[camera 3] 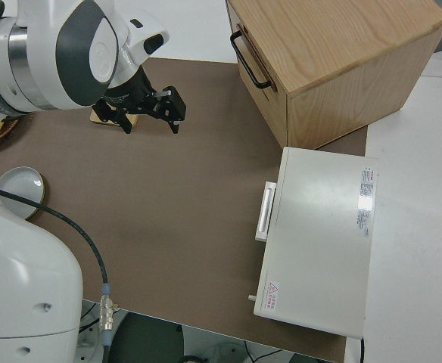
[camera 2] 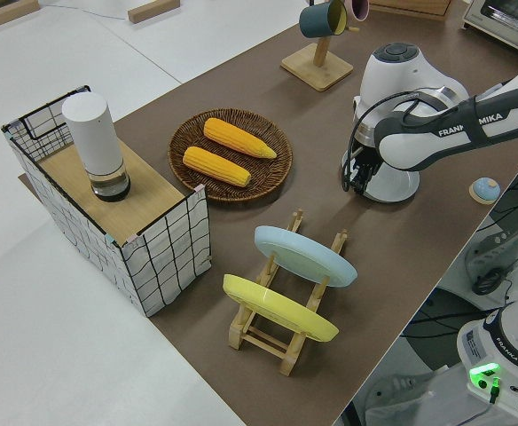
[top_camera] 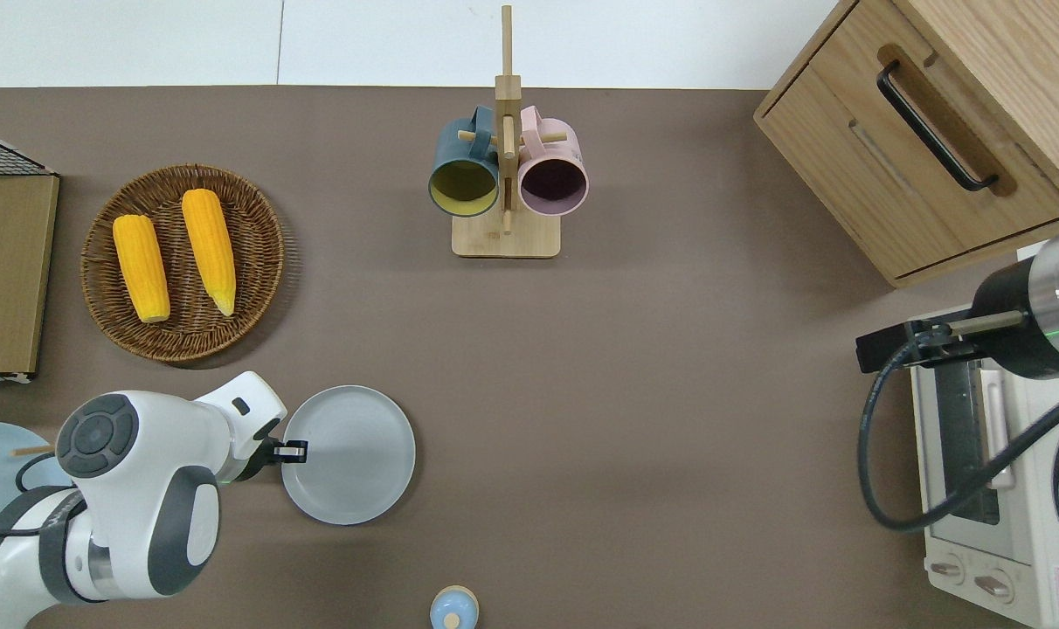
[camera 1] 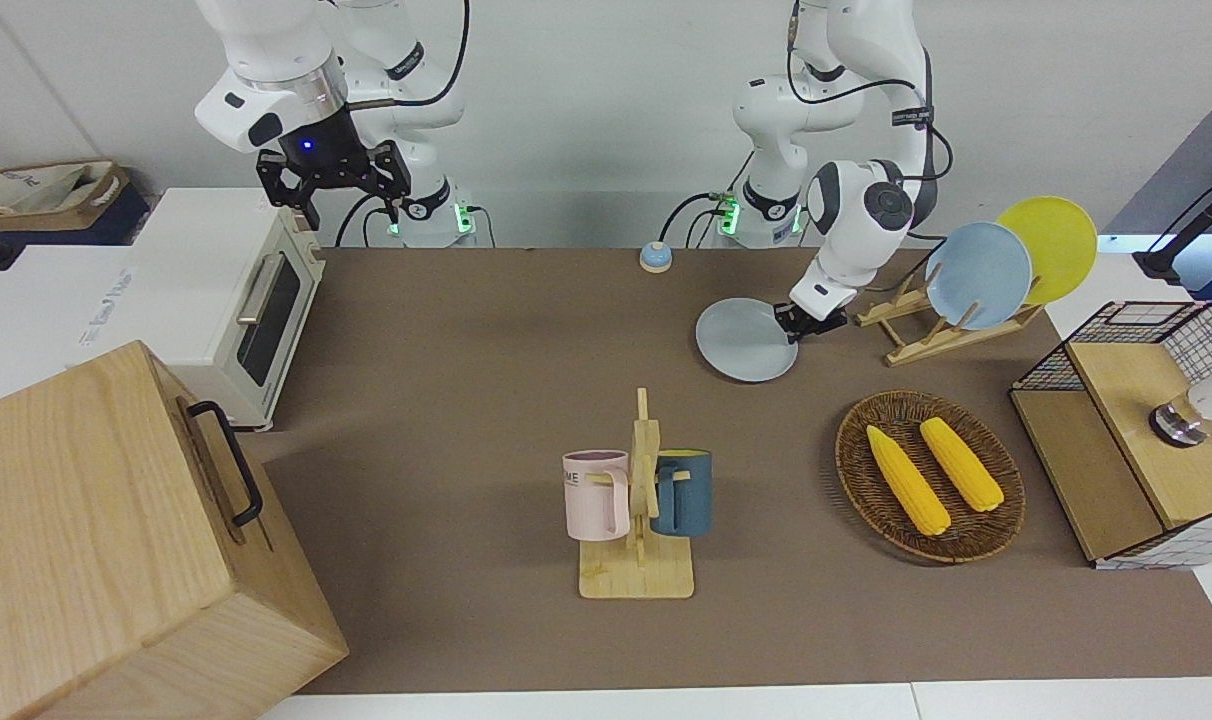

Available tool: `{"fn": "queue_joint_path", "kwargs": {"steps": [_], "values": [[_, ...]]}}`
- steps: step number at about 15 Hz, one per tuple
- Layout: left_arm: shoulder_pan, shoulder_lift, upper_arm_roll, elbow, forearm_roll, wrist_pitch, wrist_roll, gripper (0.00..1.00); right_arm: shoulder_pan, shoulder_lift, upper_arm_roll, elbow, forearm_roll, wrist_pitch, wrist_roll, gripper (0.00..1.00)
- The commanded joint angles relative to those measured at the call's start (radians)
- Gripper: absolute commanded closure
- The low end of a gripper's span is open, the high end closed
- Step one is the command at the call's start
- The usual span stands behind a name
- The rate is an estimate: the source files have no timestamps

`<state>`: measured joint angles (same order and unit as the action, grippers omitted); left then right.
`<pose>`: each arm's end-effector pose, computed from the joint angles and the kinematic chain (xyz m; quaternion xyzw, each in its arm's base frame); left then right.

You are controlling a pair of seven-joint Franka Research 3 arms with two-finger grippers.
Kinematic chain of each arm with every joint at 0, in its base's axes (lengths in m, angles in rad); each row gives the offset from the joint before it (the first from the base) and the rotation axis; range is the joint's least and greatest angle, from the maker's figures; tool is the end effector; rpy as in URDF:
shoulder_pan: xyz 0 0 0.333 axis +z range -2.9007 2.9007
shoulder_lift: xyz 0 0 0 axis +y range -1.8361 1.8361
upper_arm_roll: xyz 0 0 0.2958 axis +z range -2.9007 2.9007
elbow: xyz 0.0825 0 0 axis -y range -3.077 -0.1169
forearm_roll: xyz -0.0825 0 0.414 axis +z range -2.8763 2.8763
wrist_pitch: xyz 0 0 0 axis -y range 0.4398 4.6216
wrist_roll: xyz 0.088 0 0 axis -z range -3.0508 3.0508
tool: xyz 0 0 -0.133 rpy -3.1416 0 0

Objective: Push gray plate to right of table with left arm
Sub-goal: 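Push the gray plate with the left gripper away from the basket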

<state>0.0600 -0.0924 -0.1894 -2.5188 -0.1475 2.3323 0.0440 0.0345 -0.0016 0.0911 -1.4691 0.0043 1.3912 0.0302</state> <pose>0.4596 -0.0630 0.2354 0.9975 -0.0324 -0.0490 0.0402 0.5584 0.0712 0.6144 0.9981 0.0479 -0.0382 0.0009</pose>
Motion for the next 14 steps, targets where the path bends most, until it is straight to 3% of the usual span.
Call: {"fn": "queue_joint_path", "kwargs": {"steps": [1, 7, 14], "values": [[-0.103, 0.037, 0.001, -0.005, -0.021, 0.068, -0.134, 1.0, -0.012, -0.008, 0.006, 0.0, 0.008, -0.012, -0.003, 0.017], [-0.247, 0.06, 0.001, 0.035, -0.056, 0.079, -0.32, 1.0, -0.012, -0.008, 0.006, 0.001, 0.008, -0.012, -0.001, 0.017], [-0.442, 0.131, 0.001, 0.103, -0.061, 0.124, -0.594, 1.0, -0.012, -0.008, 0.004, 0.0, 0.008, -0.012, -0.003, 0.017]]}}
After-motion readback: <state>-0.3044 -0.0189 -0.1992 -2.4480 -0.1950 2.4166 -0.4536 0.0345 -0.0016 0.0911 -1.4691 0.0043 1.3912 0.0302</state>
